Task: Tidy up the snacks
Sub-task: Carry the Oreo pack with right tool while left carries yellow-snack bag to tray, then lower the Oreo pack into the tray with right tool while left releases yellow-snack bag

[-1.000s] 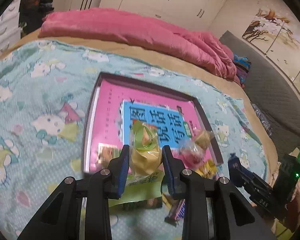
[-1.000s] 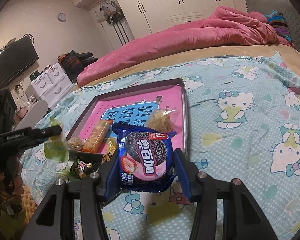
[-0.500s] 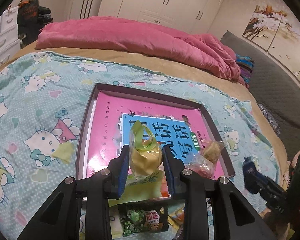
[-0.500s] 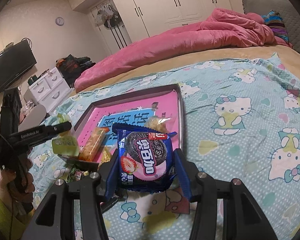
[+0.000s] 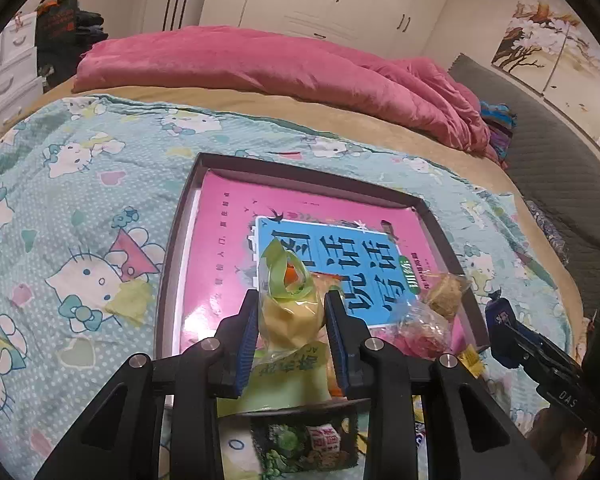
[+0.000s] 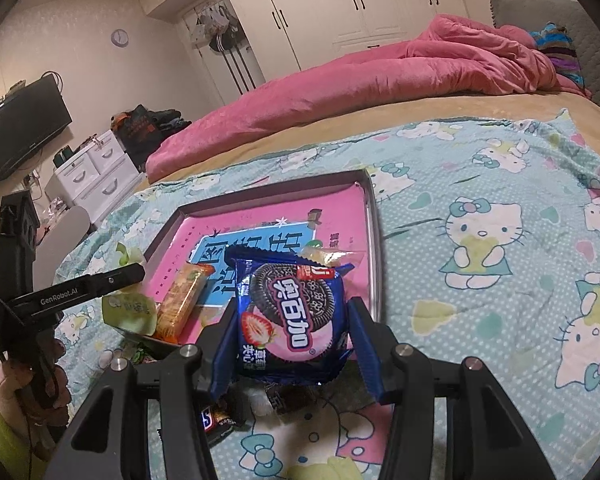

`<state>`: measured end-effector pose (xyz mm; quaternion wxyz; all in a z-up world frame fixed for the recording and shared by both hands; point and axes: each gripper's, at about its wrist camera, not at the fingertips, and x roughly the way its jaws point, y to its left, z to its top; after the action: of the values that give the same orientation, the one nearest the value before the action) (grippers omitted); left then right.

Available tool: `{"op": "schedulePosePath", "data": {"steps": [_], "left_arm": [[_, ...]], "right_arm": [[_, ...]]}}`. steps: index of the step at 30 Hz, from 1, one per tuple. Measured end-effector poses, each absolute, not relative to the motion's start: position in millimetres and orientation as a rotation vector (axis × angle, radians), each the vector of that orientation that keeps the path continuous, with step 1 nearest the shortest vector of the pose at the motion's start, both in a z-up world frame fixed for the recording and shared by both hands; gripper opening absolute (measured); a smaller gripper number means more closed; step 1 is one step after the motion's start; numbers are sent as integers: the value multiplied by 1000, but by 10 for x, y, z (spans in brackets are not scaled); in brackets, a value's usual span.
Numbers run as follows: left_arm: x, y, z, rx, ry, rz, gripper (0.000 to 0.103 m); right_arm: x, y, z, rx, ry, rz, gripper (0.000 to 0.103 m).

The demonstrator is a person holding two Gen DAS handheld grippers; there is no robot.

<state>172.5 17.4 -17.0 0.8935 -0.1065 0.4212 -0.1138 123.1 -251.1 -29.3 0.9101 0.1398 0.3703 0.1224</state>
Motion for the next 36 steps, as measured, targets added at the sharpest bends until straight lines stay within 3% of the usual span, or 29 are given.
{"op": "schedulePosePath", "data": {"steps": [36], "left_arm": [[1903,268,-409,-238,908,-186,35]], "right_arm": [[1565,-2408,-533,293,824,253,52]]}}
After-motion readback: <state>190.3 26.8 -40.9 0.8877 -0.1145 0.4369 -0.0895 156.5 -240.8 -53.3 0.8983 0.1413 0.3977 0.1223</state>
